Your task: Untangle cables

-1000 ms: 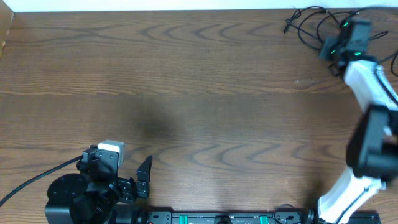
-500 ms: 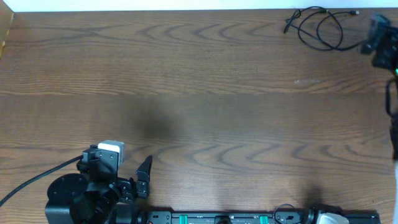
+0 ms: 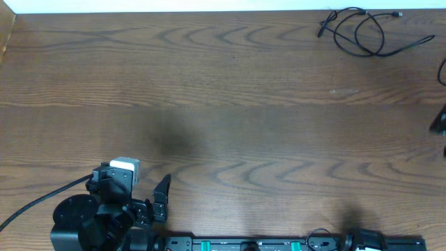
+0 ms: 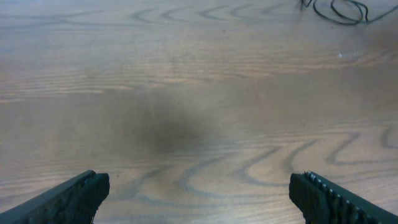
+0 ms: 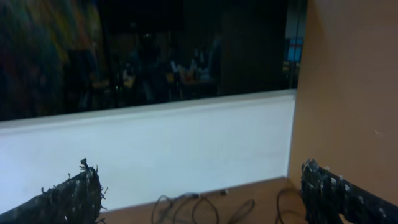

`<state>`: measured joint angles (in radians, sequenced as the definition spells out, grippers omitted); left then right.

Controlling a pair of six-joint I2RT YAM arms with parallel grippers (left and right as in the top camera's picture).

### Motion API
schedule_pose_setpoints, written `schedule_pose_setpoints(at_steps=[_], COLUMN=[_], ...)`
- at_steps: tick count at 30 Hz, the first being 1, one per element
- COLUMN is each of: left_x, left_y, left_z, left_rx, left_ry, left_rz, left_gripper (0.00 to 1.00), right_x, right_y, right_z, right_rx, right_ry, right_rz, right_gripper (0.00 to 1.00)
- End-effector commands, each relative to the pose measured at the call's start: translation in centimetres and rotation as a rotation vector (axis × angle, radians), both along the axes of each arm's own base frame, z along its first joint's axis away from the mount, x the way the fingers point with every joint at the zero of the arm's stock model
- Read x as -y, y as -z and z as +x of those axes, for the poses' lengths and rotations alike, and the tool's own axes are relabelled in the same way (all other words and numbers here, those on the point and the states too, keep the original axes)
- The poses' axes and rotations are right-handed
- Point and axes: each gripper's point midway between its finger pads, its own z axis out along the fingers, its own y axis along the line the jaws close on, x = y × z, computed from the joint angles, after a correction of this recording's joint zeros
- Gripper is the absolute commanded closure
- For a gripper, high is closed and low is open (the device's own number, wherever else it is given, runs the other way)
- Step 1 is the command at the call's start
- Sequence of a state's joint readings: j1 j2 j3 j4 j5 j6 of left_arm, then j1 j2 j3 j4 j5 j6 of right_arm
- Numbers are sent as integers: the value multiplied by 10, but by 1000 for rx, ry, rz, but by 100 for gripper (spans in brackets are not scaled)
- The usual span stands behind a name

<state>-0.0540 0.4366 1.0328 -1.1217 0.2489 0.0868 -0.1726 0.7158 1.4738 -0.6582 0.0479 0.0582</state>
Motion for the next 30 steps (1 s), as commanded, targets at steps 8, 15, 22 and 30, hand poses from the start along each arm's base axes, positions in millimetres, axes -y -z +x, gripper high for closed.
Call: schedule_pose_setpoints(at_steps=[8,15,22,30], left_x=[0,0,0,0], left_y=[-3,-3,-3,-3], left_z=[0,0,0,0], left_rx=[12,12,12,12], left_ry=[8,8,8,8], left_rz=[13,13,13,13], left_gripper=[0,0,0,0], right_x=[11,22,19,-4], right_y=[53,81,131,166], right_z=[-22,-31,-48,-61], right_rx=[-203,-324,-542,-692], right_ry=[87,158,153,38], right_rz=[24,35,55,111], right_gripper=[1,1,1,1])
